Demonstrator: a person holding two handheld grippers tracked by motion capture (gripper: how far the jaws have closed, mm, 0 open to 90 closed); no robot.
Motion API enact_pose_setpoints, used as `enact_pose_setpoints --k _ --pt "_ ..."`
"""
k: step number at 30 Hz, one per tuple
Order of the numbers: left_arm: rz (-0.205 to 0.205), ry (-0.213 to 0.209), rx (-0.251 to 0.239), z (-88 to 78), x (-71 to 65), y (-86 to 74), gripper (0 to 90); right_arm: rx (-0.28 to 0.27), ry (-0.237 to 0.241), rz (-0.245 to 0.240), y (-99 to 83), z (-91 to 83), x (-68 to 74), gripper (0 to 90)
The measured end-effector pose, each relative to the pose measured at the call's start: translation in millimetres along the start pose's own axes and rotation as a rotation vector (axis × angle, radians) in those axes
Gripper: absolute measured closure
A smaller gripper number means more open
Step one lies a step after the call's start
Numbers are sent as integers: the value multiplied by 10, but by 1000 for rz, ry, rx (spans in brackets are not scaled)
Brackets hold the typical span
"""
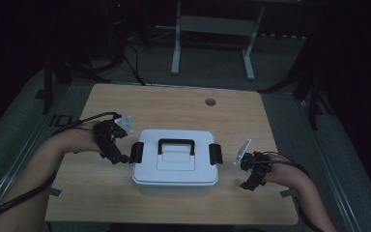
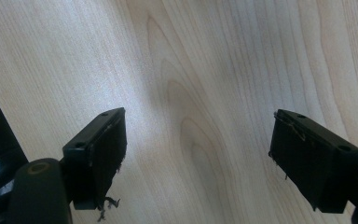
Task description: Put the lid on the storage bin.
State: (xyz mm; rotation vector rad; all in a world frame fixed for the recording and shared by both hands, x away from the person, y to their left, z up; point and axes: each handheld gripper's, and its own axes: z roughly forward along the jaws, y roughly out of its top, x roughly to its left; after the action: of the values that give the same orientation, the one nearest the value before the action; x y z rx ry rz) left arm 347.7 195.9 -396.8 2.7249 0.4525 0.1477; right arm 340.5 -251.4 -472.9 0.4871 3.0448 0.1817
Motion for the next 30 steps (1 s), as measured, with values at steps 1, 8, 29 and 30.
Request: enact_pose_setpoints --k 1,8,29,30 --pt "-8 -4 -1 2 3 -22 93 -1 -1 2 0 0 0 183" --pt "-34 4 -48 -12 -8 -213 93 -7 0 7 -11 11 2 184" --pt "-71 -11 -91 153 -106 -606 93 -86 8 67 -181 119 5 183" --pt "-74 -10 -95 159 -107 -621 93 -89 10 69 -193 134 12 184"
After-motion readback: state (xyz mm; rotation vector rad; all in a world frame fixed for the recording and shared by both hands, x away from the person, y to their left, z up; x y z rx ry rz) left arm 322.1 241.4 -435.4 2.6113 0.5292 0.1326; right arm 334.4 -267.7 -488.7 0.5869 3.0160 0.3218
